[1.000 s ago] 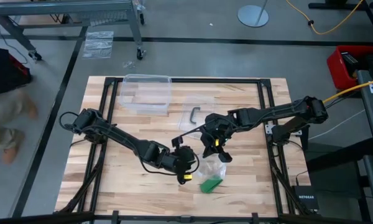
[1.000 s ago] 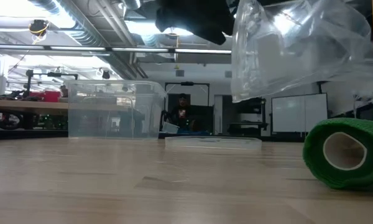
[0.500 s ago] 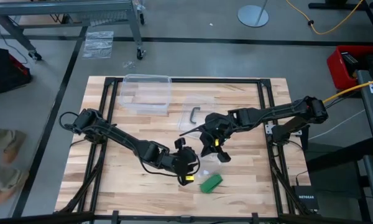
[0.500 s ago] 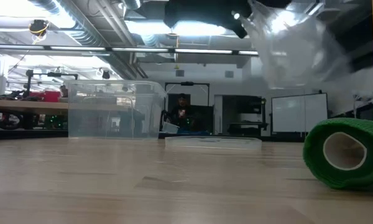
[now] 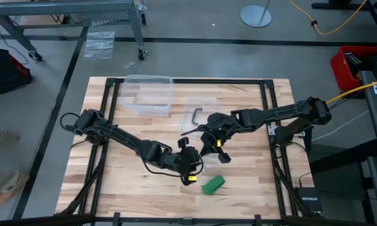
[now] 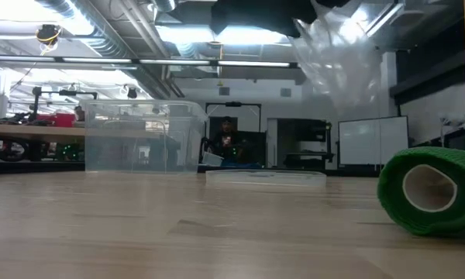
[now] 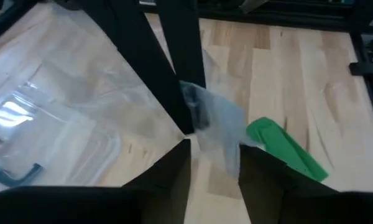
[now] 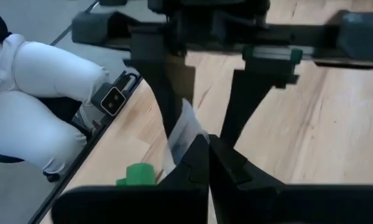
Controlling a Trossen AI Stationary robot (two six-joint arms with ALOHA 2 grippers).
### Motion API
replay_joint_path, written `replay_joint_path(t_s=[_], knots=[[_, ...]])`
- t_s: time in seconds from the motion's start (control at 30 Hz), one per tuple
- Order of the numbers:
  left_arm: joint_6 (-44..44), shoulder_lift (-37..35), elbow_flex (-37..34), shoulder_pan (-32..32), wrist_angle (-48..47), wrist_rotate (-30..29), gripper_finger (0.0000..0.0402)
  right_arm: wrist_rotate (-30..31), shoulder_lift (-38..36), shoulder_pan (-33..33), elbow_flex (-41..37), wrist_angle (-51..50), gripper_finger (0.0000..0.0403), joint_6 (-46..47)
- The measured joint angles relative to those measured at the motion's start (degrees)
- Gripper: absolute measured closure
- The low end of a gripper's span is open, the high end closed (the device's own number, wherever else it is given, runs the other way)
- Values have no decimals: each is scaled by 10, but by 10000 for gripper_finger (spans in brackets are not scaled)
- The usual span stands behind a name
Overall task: Roll bandage
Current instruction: Open the transparent zip bag
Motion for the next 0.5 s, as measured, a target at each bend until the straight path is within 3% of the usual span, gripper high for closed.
replay_joint_path(t_s=[0.2, 0.5], knots=[[61, 0, 0, 4, -4, -7, 388, 0, 0, 0, 0, 1, 403, 0], [48, -1, 0, 6, -96, -100, 400, 7, -10, 0, 3, -9, 396, 3]])
